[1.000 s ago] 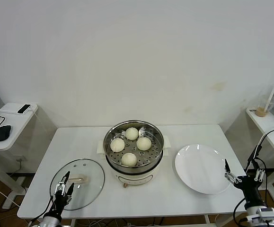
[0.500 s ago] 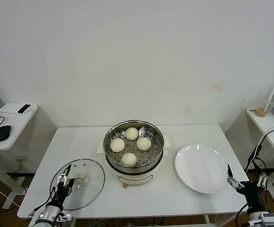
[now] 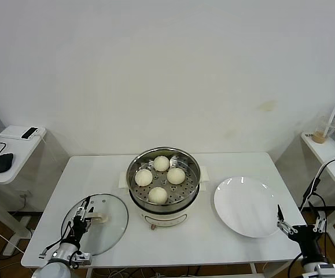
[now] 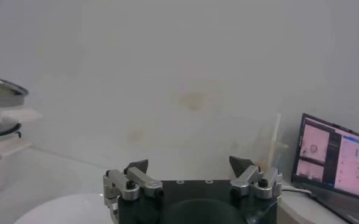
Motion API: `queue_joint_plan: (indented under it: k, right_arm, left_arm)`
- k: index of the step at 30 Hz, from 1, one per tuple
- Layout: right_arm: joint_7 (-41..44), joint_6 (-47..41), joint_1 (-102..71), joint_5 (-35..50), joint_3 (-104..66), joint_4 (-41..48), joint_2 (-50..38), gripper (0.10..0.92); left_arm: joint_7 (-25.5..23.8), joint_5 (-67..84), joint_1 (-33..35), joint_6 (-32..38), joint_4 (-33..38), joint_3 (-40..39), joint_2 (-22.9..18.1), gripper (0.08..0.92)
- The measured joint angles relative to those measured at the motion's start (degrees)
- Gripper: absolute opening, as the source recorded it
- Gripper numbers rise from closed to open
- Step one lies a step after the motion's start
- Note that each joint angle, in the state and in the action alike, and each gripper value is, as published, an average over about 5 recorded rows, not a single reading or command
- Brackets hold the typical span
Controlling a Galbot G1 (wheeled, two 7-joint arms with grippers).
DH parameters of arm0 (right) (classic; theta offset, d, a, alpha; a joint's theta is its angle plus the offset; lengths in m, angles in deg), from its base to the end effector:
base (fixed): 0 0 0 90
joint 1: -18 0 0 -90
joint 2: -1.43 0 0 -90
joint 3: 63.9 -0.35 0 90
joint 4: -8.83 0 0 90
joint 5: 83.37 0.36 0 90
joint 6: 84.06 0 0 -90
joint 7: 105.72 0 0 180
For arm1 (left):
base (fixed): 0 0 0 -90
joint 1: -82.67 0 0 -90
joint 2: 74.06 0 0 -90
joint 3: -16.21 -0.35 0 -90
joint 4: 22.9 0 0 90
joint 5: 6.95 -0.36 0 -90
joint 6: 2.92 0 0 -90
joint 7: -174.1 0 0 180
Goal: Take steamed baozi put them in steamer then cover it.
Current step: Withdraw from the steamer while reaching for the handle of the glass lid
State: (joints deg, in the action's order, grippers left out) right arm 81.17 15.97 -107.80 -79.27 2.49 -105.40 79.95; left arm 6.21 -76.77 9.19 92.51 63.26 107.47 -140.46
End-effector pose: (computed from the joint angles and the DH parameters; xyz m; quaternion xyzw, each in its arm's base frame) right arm 0.1433 -0.1691 -0.3155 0.0571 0.9850 -0.1630 0.0027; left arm 0.2477 0.1570 -0.4277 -0.0690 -0.6901 -0.7200 0.0254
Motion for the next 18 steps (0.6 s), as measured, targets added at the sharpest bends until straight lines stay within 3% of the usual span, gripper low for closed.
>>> queue_joint_plan:
  k: [15, 18]
  right_arm:
    - [-0.09, 0.00, 0.37, -0.84, 1.37, 0.09, 0.39, 0.823]
    - [-0.08, 0.05, 0.28, -0.92, 1.66, -0.09, 0.45, 0.823]
  left_arm:
    - [1.50, 1.70, 1.71, 0.86, 0.41, 1.19, -0.14, 0.185]
    - [1.67, 2.50, 2.43, 0.83, 1.21, 1.68, 0.24, 0.144]
